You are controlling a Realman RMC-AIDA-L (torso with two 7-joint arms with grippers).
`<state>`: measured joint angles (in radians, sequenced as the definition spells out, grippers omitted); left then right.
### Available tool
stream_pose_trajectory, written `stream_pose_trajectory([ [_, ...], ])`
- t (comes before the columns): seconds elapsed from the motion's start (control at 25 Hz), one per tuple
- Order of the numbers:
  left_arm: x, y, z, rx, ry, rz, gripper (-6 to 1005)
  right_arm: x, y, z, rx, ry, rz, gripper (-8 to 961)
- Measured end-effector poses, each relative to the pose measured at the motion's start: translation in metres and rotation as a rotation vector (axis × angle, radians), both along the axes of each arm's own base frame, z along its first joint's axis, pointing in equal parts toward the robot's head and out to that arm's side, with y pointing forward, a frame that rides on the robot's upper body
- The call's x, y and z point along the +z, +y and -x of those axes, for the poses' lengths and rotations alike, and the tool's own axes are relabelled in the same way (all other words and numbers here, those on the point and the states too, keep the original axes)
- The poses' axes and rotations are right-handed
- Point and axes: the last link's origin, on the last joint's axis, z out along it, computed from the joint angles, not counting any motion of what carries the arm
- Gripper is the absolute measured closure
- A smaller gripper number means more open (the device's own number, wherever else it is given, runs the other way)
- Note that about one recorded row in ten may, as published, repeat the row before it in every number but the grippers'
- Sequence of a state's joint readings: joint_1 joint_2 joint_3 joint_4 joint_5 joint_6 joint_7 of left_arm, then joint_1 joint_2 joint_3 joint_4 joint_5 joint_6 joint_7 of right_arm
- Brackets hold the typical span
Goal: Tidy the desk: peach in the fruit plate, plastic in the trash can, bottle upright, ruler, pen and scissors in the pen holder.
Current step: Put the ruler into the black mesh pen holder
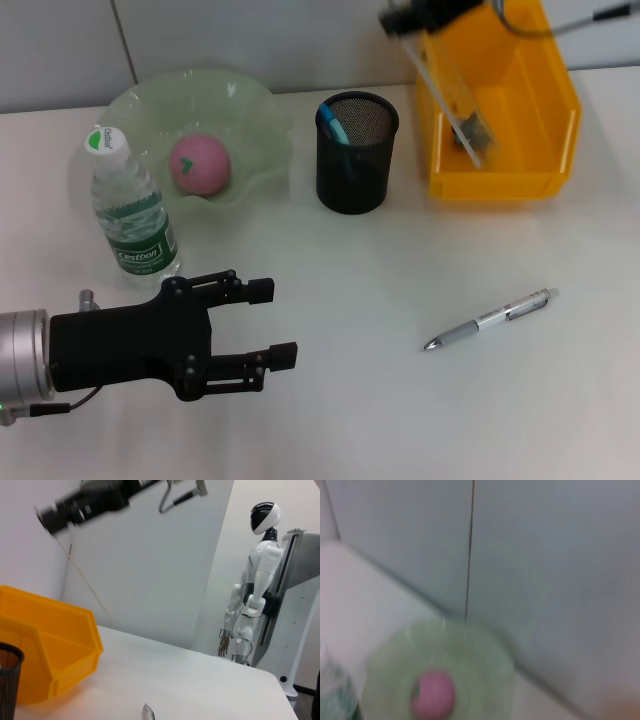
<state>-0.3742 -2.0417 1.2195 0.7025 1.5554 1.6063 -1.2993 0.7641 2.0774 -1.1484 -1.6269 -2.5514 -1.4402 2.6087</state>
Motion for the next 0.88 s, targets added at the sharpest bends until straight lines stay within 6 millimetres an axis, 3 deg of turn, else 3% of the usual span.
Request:
stream_pose_trajectory([
  [0.36, 0.000, -0.001, 0.000, 0.001, -0.002, 0.001, 214, 0.002, 0.019, 0.003, 0.170, 0.176, -0.134, 574],
  [0.88, 0.001, 0.000, 0.000, -0.005, -0.003, -0.004, 213, -0.038, 0.036, -0.036, 0.229, 0.336, -0.094, 560],
])
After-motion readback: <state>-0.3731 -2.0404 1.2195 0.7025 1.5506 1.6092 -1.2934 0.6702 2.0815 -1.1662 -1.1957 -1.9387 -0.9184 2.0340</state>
